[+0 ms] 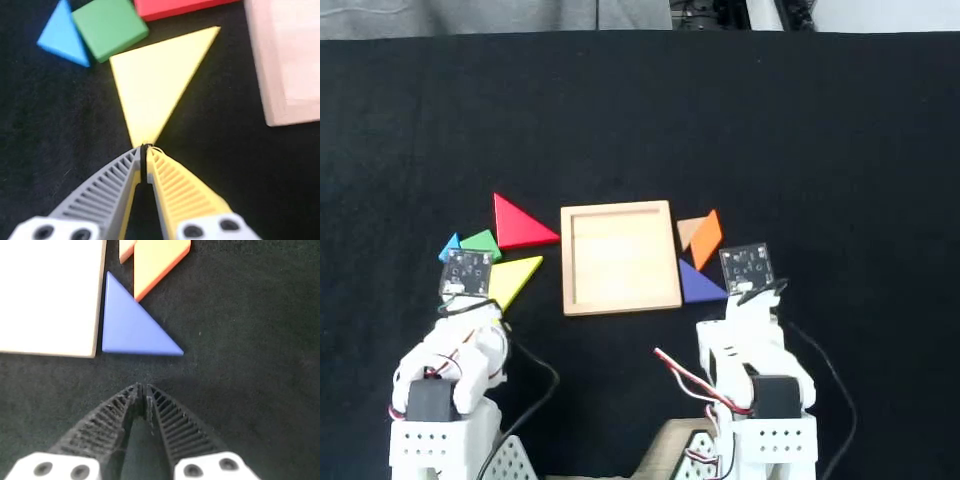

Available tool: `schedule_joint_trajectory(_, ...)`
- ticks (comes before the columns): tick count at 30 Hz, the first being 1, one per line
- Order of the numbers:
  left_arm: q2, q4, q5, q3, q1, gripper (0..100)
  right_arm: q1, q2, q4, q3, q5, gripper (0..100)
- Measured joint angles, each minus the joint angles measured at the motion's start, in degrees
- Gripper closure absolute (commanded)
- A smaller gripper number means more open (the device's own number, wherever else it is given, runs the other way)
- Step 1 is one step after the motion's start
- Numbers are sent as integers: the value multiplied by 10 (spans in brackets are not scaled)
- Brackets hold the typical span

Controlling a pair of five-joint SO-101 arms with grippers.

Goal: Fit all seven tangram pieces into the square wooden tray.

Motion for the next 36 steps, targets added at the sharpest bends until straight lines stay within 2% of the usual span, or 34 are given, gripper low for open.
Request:
schedule_joint_trajectory(2,-4,0,0,-6,-6,967,0,0,-31,0,0,987)
schedule_joint_trajectory(5,-19,-3,1,-21,-56,967,0,0,-90,0,-1,987)
schedule_joint_trajectory(11,-21,-90,-1,-25,-106,967,0,0,-198,0,-2,986)
schedule_joint_trajectory(14,-21,-120,-1,-25,-156,968,0,0,-220,0,-2,986)
schedule_joint_trajectory(18,-21,-140,-2,-25,-241,967,0,0,-227,0,26,986)
schedule_joint_trajectory(21,-21,-133,-10,-25,-287,967,0,0,-229,0,112,986)
schedule_joint_trajectory(23,-21,-119,-41,-25,-303,966,0,0,-229,0,178,986)
schedule_joint_trajectory(25,-21,-107,-72,-21,-306,966,0,0,-229,0,213,986)
schedule_joint_trajectory(31,-20,-100,-84,-17,-311,961,-74,0,-209,-47,227,986)
schedule_joint_trajectory(36,-20,-73,-89,-17,-324,859,-159,0,-137,-133,211,986)
